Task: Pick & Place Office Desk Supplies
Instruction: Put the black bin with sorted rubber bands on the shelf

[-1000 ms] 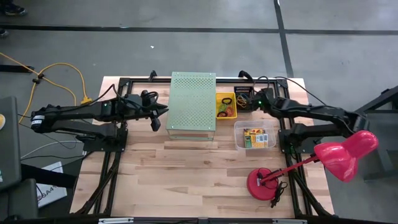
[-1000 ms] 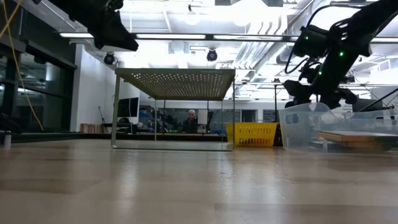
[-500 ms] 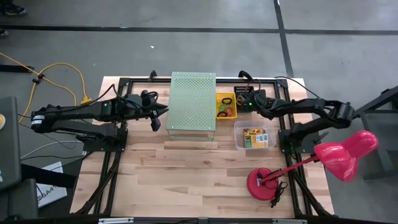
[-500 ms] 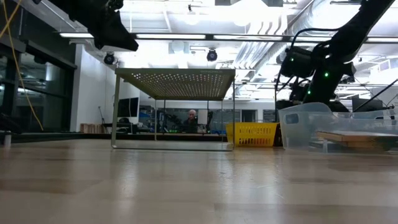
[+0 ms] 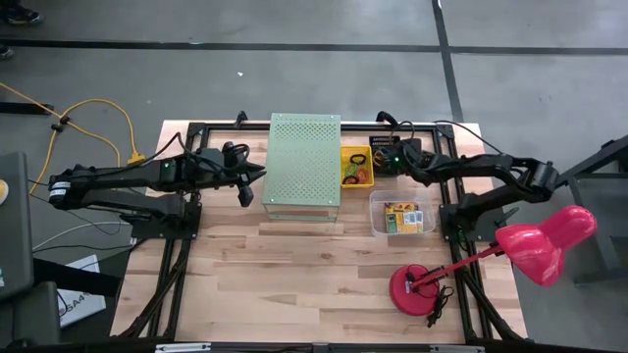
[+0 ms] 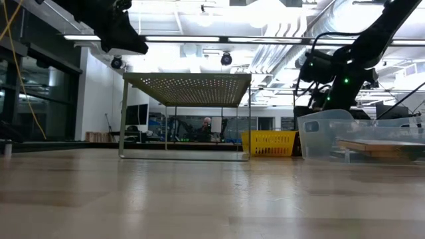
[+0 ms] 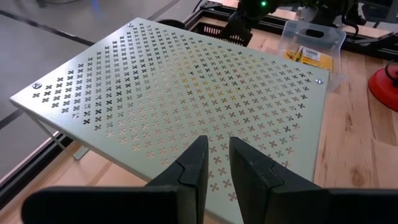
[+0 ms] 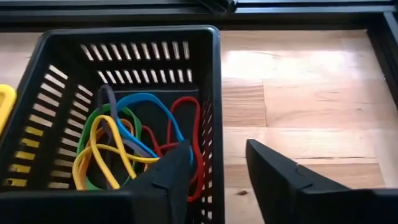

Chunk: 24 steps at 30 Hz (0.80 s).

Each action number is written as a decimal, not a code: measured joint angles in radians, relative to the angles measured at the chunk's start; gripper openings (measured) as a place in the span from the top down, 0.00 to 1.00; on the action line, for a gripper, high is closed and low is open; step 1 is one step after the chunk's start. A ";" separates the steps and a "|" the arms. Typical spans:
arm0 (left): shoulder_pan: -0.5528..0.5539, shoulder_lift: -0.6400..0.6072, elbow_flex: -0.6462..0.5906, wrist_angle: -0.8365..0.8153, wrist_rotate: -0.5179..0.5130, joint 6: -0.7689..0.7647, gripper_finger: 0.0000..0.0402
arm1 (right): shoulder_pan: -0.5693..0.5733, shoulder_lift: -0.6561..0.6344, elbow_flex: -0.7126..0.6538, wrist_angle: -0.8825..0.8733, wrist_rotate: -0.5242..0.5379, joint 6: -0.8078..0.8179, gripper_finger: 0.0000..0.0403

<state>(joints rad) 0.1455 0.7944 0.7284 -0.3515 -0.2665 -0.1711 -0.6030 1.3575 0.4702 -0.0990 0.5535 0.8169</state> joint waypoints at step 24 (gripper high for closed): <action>0.000 0.000 0.000 0.000 0.000 0.021 0.85 | -0.028 0.000 0.000 0.045 0.075 0.027 0.99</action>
<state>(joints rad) 0.1455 0.7944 0.7284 -0.3519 -0.2661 -0.1497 -0.6308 1.3575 0.4706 -0.0542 0.6284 0.8442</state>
